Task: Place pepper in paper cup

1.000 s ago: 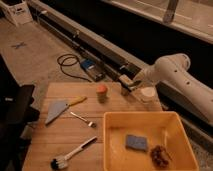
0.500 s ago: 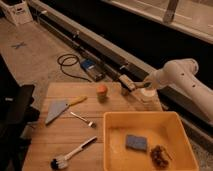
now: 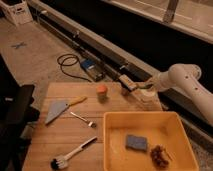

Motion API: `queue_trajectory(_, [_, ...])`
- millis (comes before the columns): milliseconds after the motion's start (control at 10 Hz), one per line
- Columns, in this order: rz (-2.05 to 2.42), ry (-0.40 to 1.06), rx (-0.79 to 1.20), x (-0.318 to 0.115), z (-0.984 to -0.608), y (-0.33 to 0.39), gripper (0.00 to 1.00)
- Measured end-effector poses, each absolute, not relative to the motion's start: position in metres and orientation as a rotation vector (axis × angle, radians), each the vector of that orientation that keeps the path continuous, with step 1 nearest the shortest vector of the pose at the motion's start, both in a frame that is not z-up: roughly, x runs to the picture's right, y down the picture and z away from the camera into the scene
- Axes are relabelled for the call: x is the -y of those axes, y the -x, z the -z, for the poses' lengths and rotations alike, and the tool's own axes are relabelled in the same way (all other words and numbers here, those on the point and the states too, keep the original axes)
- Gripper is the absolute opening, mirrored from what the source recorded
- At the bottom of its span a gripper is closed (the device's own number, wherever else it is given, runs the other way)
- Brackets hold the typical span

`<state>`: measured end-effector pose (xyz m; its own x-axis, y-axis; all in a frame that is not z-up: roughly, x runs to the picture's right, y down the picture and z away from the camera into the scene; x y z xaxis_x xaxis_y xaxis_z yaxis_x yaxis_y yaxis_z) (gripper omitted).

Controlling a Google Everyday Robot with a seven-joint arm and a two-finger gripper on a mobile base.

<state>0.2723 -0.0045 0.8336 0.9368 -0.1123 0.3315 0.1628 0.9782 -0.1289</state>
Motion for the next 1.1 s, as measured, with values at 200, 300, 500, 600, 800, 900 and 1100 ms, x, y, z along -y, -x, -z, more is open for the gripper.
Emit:
queue_trajectory(200, [0.106, 0.164, 0.342, -0.001, -0.843, -0.275, 0.0])
queue_trajectory(300, [0.091, 0.175, 0.343, -0.006, -0.85, -0.276, 0.06])
queue_trajectory(500, [0.086, 0.193, 0.336, -0.012, -0.857, -0.278, 0.22])
queue_trajectory(600, [0.086, 0.204, 0.33, -0.014, -0.861, -0.28, 0.35])
queue_trajectory(800, [0.089, 0.213, 0.321, -0.015, -0.864, -0.283, 0.54])
queue_trajectory(900, [0.091, 0.216, 0.318, -0.015, -0.864, -0.284, 0.6])
queue_trajectory(1100, [0.094, 0.22, 0.315, -0.014, -0.865, -0.285, 0.62])
